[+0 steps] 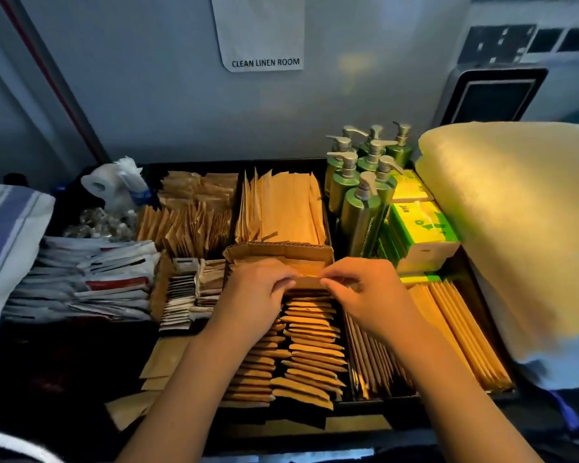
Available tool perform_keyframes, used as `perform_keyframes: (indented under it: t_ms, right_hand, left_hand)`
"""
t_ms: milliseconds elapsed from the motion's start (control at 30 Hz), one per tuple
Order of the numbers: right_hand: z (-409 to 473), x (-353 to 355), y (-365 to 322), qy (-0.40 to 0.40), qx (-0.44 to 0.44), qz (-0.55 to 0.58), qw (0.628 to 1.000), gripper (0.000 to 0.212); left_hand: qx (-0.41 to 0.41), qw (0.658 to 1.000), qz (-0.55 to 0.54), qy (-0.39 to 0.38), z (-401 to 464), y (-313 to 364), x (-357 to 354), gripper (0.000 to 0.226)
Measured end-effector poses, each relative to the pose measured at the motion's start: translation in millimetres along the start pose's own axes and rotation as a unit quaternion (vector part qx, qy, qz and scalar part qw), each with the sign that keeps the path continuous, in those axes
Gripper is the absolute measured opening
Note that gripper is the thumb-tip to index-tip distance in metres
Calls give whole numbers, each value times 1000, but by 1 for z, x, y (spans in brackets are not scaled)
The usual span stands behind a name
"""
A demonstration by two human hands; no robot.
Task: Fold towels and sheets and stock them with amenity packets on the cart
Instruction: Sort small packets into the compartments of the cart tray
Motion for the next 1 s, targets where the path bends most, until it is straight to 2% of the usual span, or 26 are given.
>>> perform_keyframes:
  t_ms: [67,133,267,433,667,767,1000]
  right_hand:
    - [3,-11,3,-41,6,-44,998,15]
    - [6,-18,3,-51,23,-80,995,16]
    - [12,-26,8,-63,13,-116,991,21]
    - [18,-30,6,-75,-6,-164,984,25]
    - [5,-28,-26,-58,-9,-101,993,30]
    - [3,-40,-60,-78,21,-73,994,29]
    - [2,-98,-148,-148,153,-67,975,28]
  left_hand:
    - [28,998,22,-42,2,-9,-16,27]
    - [53,996,40,-58,4,-15,-24,27]
    - [89,995,51,14,2,-20,-20,18]
    - [93,994,48,23,-4,-16,-12,17]
    - [73,994,29,78,-43,-22,40,19]
    - [87,993,7,84,-68,-40,61,18]
    - [84,993,-10,78,-142,-83,93,15]
Point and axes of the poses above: each hand's wrist, its own z-axis towards the middle knuckle, its own x-axis out of the back of the hand, y = z × x, the point moved 6 cm from there along z, towards the middle knuckle, and after that the axes turned 9 degrees about -y, right-handed, at the moved point
